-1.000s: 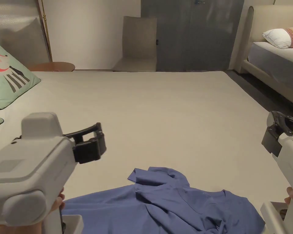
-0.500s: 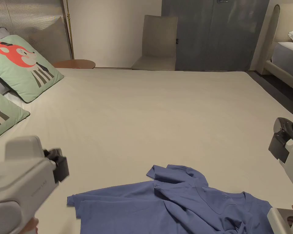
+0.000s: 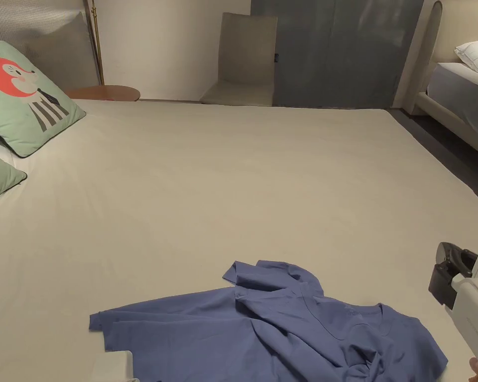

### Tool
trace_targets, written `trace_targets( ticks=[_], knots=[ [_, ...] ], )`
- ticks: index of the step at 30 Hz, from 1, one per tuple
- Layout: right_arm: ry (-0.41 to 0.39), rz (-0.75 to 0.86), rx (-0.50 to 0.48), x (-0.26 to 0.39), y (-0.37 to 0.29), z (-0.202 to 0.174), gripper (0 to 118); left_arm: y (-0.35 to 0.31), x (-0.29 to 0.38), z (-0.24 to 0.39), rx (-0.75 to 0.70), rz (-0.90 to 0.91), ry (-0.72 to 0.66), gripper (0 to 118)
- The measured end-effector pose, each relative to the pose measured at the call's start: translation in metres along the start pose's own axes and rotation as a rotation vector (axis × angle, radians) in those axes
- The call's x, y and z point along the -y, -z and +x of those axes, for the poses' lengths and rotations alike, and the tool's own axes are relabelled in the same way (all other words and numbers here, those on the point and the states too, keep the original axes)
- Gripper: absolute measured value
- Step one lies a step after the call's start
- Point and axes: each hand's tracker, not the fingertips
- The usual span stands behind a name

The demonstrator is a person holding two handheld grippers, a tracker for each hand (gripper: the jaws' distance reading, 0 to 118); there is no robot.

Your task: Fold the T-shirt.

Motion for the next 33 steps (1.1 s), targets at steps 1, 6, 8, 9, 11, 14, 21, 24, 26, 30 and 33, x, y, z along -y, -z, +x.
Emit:
trace_targets(
  ticks=[1,6,8,9,11,14,21,24,26,30,33],
  knots=[
    [-0.004,-0.026,0.005,0.004,0.002,0.001,1,-0.002,-0.002,0.003,0.007,-0.020,0.003,68],
    [0.018,-0.252,0.016,0.033,0.028,0.012,76,-0.019,-0.010,0.003,0.066,0.005,-0.027,3],
    [0.037,-0.385,-0.004,0.051,0.043,0.016,118,-0.025,-0.010,0.003,0.056,0.028,-0.008,3],
    [0.033,-0.420,-0.009,0.062,0.047,0.018,117,-0.030,-0.010,0.003,0.059,0.046,-0.009,3],
    [0.027,-0.535,-0.013,0.081,0.057,0.019,117,-0.035,-0.011,0.001,0.074,0.052,-0.025,3],
    [0.031,-0.711,-0.030,0.110,0.068,0.017,106,-0.042,-0.012,0.000,0.087,0.076,-0.034,3],
    [0.061,-0.617,-0.142,0.085,0.052,0.005,14,-0.060,-0.024,-0.002,0.113,0.129,-0.040,3],
    [0.054,-0.480,-0.155,0.046,0.039,0.004,14,-0.080,-0.042,-0.005,0.135,0.207,-0.054,3],
    [0.095,-0.391,-0.183,0.015,0.028,0.006,14,-0.098,-0.058,-0.009,0.146,0.270,-0.063,3],
    [0.134,-0.204,-0.205,-0.048,0.003,0.007,14,-0.141,-0.099,-0.019,0.157,0.414,-0.065,3],
    [0.178,-0.096,-0.224,-0.091,-0.011,0.009,14,-0.171,-0.135,-0.026,0.152,0.518,-0.061,3]
  ],
)
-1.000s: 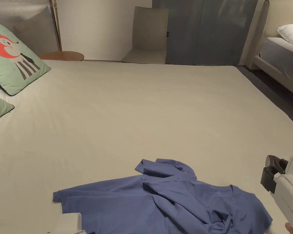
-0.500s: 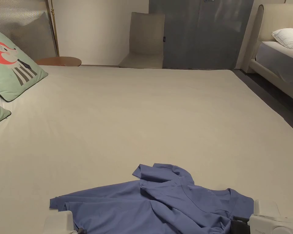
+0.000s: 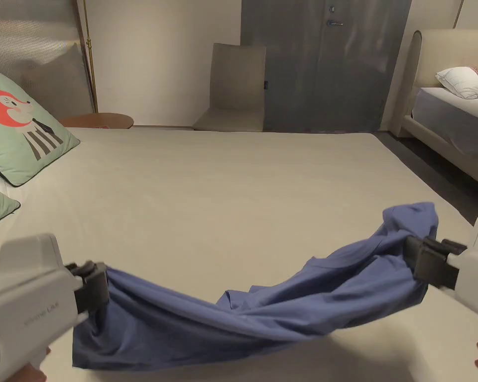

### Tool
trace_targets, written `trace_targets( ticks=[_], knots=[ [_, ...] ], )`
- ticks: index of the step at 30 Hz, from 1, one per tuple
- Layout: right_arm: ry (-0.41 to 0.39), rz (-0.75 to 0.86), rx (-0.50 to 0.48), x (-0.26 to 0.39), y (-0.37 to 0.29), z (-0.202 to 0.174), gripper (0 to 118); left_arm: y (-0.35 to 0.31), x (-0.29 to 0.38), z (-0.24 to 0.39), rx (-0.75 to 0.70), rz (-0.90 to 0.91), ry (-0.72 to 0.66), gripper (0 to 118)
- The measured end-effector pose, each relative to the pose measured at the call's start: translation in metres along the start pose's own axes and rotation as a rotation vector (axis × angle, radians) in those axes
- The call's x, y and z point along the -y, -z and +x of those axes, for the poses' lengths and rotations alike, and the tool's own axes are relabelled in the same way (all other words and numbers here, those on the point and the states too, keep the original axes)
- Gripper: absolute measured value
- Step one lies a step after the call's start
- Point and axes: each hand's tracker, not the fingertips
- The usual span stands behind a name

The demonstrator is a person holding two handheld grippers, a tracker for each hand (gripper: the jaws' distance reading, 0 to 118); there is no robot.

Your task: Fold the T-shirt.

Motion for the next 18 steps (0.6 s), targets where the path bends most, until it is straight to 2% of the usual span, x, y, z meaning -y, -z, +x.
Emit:
trace_targets(
  ticks=[6,18],
  knots=[
    [0.007,0.111,-0.011,-0.071,-0.003,-0.021,14,0.004,-0.088,0.007,0.039,0.126,0.019,3],
    [0.015,0.222,0.037,-0.165,0.059,-0.037,14,0.076,-0.217,0.046,0.026,0.244,0.050,3]
  ],
)
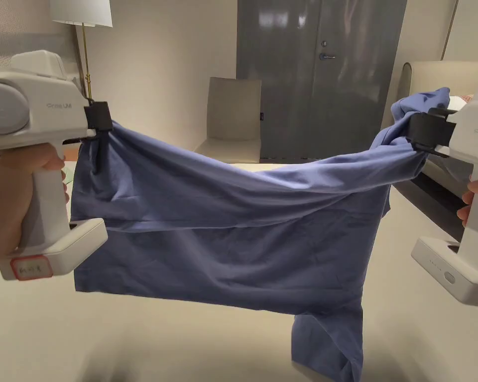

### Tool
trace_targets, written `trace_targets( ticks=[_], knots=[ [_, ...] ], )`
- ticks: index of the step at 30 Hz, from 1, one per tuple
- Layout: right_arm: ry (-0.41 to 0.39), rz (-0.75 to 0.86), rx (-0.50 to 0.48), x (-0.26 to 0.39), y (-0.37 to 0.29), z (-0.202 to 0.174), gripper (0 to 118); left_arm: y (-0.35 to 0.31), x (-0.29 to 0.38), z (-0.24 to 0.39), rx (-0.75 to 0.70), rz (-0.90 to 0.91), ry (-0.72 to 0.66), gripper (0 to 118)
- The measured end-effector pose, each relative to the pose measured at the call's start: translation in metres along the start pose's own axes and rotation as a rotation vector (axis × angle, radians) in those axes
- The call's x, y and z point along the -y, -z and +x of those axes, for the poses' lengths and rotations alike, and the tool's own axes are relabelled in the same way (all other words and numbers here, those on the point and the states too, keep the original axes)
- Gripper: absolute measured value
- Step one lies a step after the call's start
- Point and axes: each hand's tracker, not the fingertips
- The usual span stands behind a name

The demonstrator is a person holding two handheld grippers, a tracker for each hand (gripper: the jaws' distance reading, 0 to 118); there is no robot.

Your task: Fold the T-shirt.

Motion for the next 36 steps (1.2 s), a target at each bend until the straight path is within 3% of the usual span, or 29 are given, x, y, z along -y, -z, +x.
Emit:
trace_targets(
  ticks=[11,22,36],
  knots=[
    [0.023,0.110,0.096,-0.033,0.062,0.008,14,0.078,-0.042,0.017,0.008,0.091,-0.063,3],
    [-0.017,0.000,0.137,0.023,0.094,0.024,14,0.120,0.018,0.011,-0.005,-0.022,-0.043,3],
    [-0.001,-0.214,0.167,0.133,-0.009,0.058,14,0.013,0.142,-0.009,0.014,-0.274,-0.024,3]
  ],
)
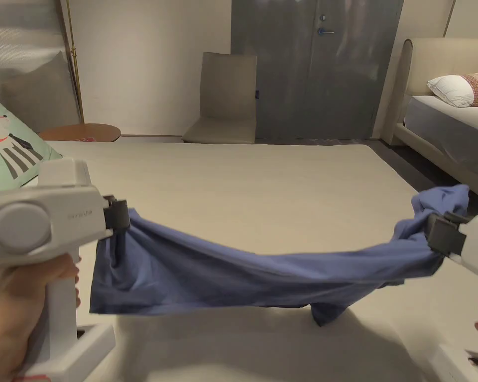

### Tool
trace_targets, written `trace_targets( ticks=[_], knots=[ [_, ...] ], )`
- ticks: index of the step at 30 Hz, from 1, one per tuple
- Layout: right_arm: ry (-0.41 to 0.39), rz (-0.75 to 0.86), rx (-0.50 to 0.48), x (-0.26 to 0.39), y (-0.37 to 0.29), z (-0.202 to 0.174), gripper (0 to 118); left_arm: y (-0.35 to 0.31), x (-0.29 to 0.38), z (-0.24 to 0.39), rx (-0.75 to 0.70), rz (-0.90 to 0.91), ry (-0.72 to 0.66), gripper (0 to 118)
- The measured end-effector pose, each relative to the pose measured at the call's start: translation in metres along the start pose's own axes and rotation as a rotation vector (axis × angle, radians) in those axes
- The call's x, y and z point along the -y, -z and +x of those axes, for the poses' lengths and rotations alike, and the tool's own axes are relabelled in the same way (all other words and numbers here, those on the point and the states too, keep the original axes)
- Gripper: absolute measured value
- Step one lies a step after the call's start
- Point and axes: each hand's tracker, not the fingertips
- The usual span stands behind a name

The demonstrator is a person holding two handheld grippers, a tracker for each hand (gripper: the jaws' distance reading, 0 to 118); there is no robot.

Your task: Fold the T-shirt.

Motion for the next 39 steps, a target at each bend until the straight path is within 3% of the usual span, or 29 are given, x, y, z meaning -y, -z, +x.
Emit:
trace_targets(
  ticks=[11,18,30,33,34,35,36,37,38,39],
  knots=[
    [0.053,-0.200,0.031,0.107,-0.059,0.038,14,-0.054,0.146,-0.024,-0.048,-0.214,-0.040,3],
    [0.053,-0.372,0.109,0.175,-0.061,0.055,14,-0.054,0.218,-0.043,-0.091,-0.370,-0.115,3],
    [0.042,-0.490,0.174,0.227,-0.056,0.070,15,-0.052,0.272,-0.053,-0.125,-0.476,-0.149,3],
    [-0.009,-0.474,0.168,0.226,-0.059,0.067,24,-0.057,0.268,-0.051,-0.119,-0.451,-0.129,5],
    [-0.041,-0.451,0.159,0.223,-0.060,0.066,34,-0.060,0.264,-0.051,-0.118,-0.435,-0.126,8],
    [-0.074,-0.397,0.158,0.219,-0.065,0.065,68,-0.064,0.259,-0.052,-0.116,-0.401,-0.122,28],
    [-0.096,-0.341,0.140,0.209,-0.071,0.062,93,-0.068,0.251,-0.052,-0.110,-0.357,-0.118,56],
    [-0.109,-0.297,0.126,0.201,-0.075,0.059,108,-0.072,0.244,-0.051,-0.109,-0.324,-0.116,82],
    [-0.126,-0.222,0.099,0.188,-0.082,0.054,108,-0.077,0.234,-0.050,-0.100,-0.272,-0.112,107],
    [-0.143,-0.173,0.089,0.173,-0.086,0.047,107,-0.084,0.222,-0.048,-0.085,-0.205,-0.108,110]
  ],
)
